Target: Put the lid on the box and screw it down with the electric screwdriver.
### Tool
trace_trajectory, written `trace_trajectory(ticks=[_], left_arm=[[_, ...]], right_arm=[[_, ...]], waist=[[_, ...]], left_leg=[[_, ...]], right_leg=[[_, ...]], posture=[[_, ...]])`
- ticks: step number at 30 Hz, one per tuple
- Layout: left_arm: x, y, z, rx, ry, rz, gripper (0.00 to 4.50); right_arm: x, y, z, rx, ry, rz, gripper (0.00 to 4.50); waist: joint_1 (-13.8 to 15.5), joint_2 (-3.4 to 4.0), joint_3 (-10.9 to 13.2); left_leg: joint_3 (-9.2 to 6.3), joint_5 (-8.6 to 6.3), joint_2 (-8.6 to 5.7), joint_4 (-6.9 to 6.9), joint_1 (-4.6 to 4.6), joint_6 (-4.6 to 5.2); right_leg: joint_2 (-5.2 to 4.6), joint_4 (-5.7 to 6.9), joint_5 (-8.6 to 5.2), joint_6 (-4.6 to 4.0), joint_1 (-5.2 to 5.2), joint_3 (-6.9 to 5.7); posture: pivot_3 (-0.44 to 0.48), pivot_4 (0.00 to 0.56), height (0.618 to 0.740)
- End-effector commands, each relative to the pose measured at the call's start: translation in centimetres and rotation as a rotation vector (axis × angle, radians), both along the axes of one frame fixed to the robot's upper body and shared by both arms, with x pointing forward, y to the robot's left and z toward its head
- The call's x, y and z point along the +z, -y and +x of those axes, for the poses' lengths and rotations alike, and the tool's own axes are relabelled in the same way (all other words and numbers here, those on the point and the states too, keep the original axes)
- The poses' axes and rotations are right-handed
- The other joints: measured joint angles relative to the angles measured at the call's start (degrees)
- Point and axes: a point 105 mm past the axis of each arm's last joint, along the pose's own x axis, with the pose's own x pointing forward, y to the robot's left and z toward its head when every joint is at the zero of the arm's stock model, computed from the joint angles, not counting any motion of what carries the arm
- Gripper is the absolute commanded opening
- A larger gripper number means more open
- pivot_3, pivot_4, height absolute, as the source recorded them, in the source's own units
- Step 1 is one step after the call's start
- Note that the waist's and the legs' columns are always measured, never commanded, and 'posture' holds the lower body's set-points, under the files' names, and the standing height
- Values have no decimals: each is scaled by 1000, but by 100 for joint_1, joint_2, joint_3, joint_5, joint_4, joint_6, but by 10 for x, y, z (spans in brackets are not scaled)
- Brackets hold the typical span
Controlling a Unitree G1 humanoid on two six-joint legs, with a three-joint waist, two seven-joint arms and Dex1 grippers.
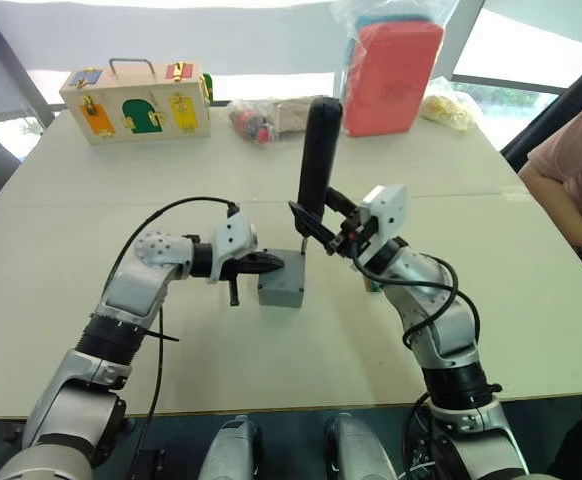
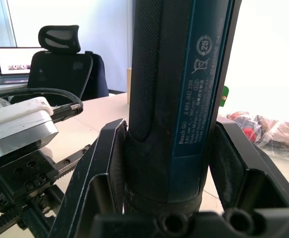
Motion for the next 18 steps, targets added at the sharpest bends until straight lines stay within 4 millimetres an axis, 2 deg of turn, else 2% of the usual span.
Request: trace_trajectory(ticks=[1, 10, 13, 18], left_arm=[[-12, 2, -3, -7, -33, 28, 0], [-17, 3, -5, -12, -46, 39, 0], [-20, 3, -5, -11, -46, 48, 0], [-21, 3, -7, -17, -53, 54, 0]], right_arm=[[-20, -7, -3, 26, -79, -54, 1876], [-42, -8, -1, 3, -181, -109, 1876], [-54, -10, -1, -13, -215, -181, 1876], [-63, -11, -2, -25, -291, -167, 1876]], waist=[[0, 0, -6], [-4, -1, -74], [-5, -2, -111], [-4, -2, -177]], left_leg=[[0, 0, 0, 0, 1, 0], [1, -5, 1, -2, 11, 9], [1, -7, 1, -4, 13, 11], [0, -13, 3, -6, 27, 21]], right_leg=[[0, 0, 0, 0, 1, 0], [1, -5, -7, -2, 7, 2], [0, -9, -9, -3, 9, 2], [3, -9, -18, -9, 25, 2]], posture=[[0, 150, 730], [0, 150, 730], [0, 150, 730], [0, 150, 730]])
